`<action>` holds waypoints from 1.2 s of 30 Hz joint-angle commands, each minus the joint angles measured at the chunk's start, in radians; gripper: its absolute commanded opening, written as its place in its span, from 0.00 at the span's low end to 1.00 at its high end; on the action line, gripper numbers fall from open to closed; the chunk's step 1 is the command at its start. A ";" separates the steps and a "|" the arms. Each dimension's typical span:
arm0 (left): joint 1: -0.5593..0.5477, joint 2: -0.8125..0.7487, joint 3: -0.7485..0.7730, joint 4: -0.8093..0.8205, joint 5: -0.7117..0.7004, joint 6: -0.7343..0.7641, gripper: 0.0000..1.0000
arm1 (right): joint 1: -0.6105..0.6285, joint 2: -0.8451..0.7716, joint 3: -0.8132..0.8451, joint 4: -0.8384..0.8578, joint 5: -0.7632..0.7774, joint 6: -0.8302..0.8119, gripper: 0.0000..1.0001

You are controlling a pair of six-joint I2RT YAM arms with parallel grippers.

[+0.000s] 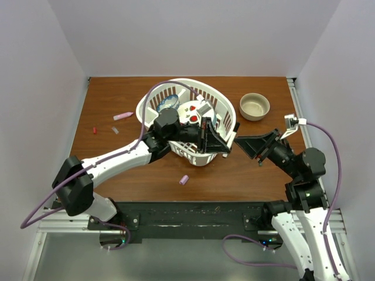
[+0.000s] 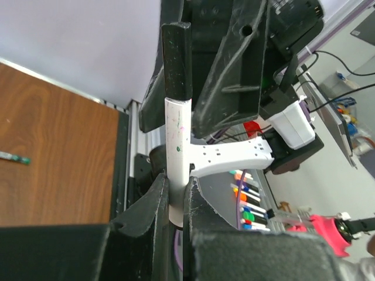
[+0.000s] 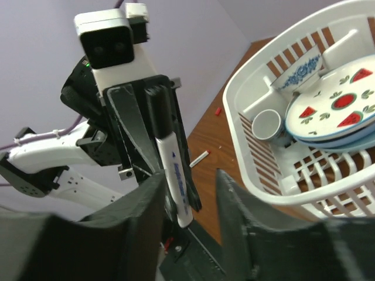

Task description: Insert the pens into the pen caps

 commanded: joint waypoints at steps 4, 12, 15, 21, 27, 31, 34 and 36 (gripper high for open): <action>0.012 -0.101 -0.024 0.039 -0.030 0.059 0.00 | -0.002 0.039 0.127 -0.019 -0.052 0.022 0.58; 0.023 -0.164 -0.096 0.008 -0.017 0.087 0.00 | 0.000 0.174 0.272 0.002 -0.122 -0.032 0.73; 0.026 -0.181 -0.116 0.007 -0.012 0.088 0.00 | 0.000 0.235 0.306 0.028 -0.150 -0.033 0.73; 0.040 -0.210 -0.156 0.014 -0.012 0.078 0.00 | 0.001 0.286 0.340 0.025 -0.164 -0.041 0.68; 0.046 -0.205 -0.159 0.043 0.002 0.056 0.00 | 0.037 0.323 0.329 0.020 -0.181 -0.056 0.62; 0.046 -0.191 -0.151 0.048 0.005 0.052 0.00 | 0.080 0.329 0.325 0.023 -0.155 -0.062 0.62; 0.049 -0.181 -0.150 0.057 0.006 0.044 0.00 | 0.095 0.332 0.318 0.030 -0.145 -0.062 0.59; 0.047 -0.179 -0.148 0.062 0.008 0.039 0.00 | 0.098 0.332 0.312 0.030 -0.136 -0.068 0.57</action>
